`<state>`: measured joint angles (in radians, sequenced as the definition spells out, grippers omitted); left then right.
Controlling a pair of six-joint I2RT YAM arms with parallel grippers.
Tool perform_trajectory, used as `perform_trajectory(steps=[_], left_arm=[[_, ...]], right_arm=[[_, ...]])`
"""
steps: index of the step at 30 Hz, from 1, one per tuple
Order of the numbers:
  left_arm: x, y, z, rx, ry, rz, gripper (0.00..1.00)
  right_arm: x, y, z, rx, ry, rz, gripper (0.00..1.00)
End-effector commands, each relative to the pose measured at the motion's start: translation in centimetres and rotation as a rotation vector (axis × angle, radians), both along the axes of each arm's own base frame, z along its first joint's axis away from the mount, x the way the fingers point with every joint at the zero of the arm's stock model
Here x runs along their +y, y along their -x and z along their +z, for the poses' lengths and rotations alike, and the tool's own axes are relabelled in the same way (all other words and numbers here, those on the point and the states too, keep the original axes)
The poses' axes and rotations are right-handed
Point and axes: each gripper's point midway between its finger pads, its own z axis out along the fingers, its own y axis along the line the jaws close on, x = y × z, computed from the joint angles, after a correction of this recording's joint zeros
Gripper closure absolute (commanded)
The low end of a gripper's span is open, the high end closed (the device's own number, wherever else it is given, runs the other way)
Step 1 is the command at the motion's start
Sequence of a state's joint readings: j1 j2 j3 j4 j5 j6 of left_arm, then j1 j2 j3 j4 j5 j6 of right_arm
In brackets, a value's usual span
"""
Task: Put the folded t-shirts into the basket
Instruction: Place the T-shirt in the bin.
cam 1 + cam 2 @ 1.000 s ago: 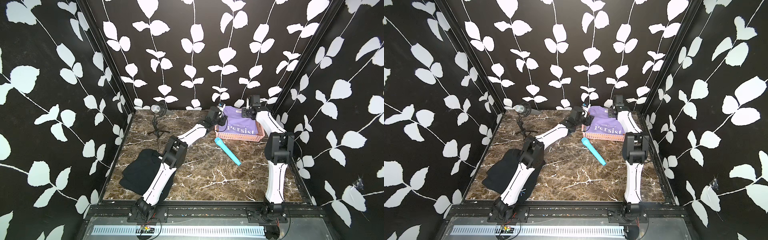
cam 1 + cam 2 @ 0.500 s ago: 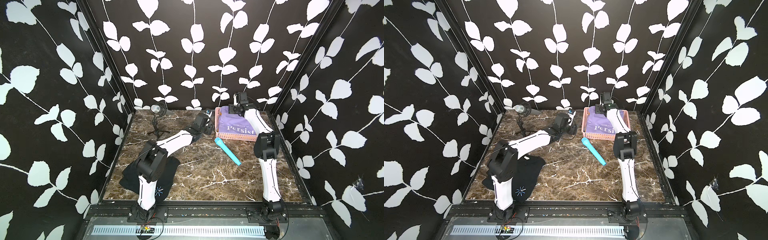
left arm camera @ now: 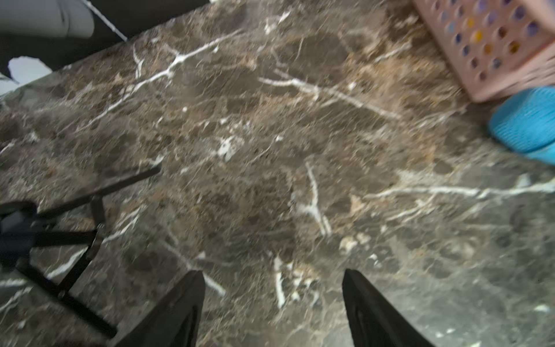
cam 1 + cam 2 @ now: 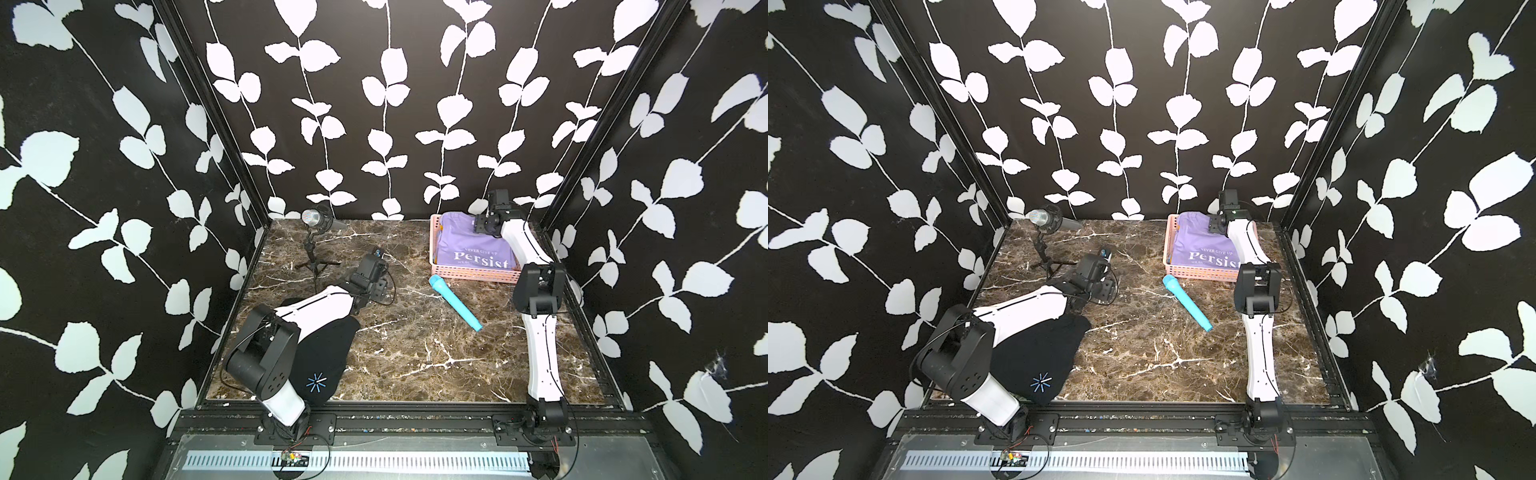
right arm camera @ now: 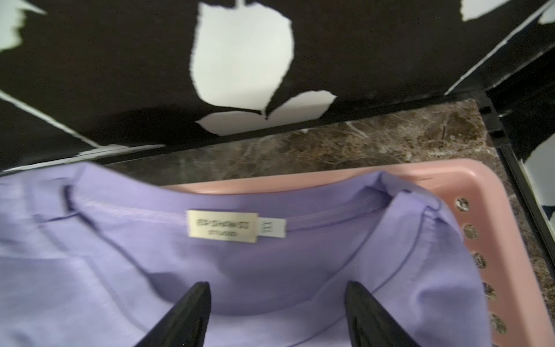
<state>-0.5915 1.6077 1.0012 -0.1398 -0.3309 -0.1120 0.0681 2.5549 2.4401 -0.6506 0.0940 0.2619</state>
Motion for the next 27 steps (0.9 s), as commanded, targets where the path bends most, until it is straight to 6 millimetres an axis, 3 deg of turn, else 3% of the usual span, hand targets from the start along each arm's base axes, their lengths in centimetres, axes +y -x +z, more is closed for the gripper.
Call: perform_trajectory(steps=[1,9,12,21,27], left_arm=[[2.9,1.2,0.1,0.024,-0.032,0.077,0.24],[7.3,4.4,-2.6,0.132,-0.057,0.192,0.23],[8.2,5.6,-3.3,0.157,-0.034,0.225,0.23],[9.7,9.2,-4.4,0.214,0.047,0.324,0.23],[9.0,11.5,-6.0,0.276,0.185,0.362,0.21]], right_arm=[[1.2,0.9,-3.7,0.102,-0.005,0.035,0.27],[1.0,2.0,-3.8,0.16,0.011,0.066,0.27],[1.1,2.3,-2.9,0.161,-0.029,0.078,0.27],[2.6,3.4,5.5,-0.001,-0.095,0.13,0.26],[4.9,5.5,8.5,-0.049,-0.073,0.184,0.21]])
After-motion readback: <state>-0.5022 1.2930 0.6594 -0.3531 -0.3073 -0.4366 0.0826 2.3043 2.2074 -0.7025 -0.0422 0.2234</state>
